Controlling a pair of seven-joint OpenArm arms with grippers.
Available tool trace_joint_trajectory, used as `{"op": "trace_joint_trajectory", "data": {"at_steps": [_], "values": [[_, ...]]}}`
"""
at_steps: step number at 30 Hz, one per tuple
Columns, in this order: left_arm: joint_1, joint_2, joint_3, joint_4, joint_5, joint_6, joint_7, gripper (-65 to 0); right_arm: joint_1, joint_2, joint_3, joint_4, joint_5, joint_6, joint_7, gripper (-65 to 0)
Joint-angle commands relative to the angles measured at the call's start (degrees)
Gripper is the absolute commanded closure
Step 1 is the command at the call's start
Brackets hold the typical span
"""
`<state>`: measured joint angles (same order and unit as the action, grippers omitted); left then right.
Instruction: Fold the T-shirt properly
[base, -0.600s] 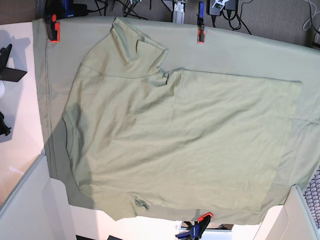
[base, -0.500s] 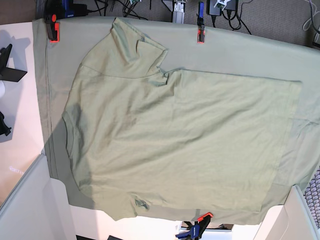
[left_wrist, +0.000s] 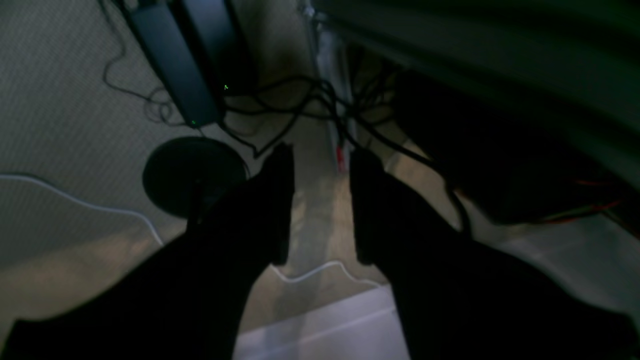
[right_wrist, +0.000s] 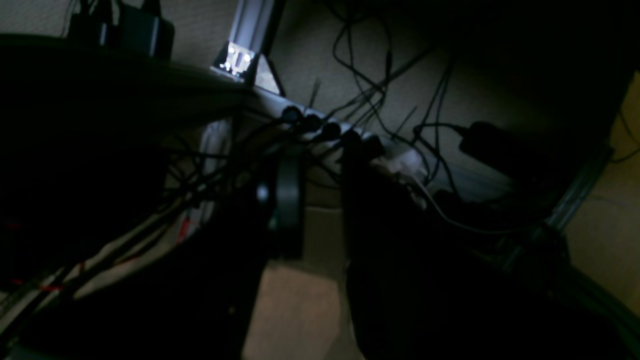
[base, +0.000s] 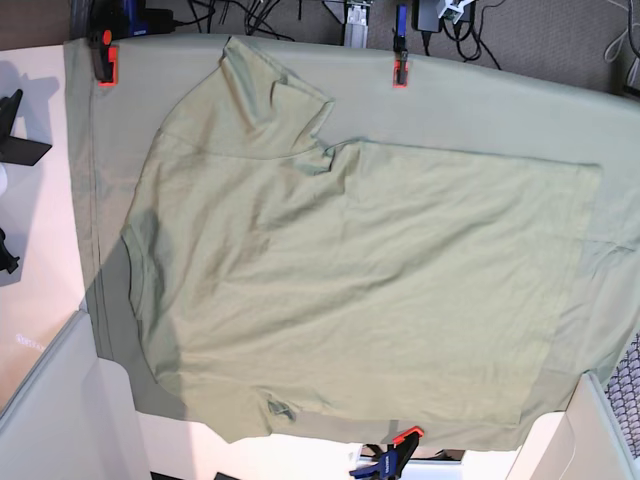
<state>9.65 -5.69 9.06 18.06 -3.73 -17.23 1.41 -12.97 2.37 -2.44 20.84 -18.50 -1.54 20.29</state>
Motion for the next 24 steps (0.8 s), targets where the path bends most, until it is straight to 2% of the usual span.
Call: {"op": "trace_joint_trajectory", "data": {"at_steps": [1,3,6,8,13,16,19,24], "values": [[1.51,-0.81,-1.18,1.68,-1.05,-0.66,-0.09,-22.4,-1.81,0.52,-0.15,1.44,-0.13,-0.07,0.55,-11.9],[4.44,-1.86,-4.17,5.33,-2.93,-2.49,-0.37,-22.4,-4.79,1.29,-0.66,4.57,0.52,0.55,0.44,-11.9],[8.68,-3.45,-9.40,11.23,-6.16,-10.03,-0.02,-22.4,-9.53,2.86,-2.54,10.40,4.44,0.94,0.44,-11.9],[11.32,-4.07,-12.72,15.21,-9.03,-13.81,0.46,-22.4,-12.90,4.26,-3.91,15.06,7.28,0.94,0.44,-11.9],[18.03,-5.75,-18.01,25.38,-16.15,-19.69,3.26,-22.4,-22.58,7.61,-5.14,29.35,13.73,0.90,-0.31,-11.9],[22.73,-6.78,-20.72,32.35,-20.57,-22.69,3.32,-22.4,-28.70,9.73,-5.14,39.28,17.62,0.87,-3.48,-11.9],[27.36,-7.02,-24.26,38.95,-25.09,-22.77,3.30,-22.4,-34.47,12.13,-5.14,48.50,20.33,0.85,-4.26,-11.9],[35.17,-7.04,-29.29,49.16,-33.03,-22.77,3.37,-22.4,-41.92,14.78,-5.03,61.51,20.72,0.48,-4.28,-11.9]]}}
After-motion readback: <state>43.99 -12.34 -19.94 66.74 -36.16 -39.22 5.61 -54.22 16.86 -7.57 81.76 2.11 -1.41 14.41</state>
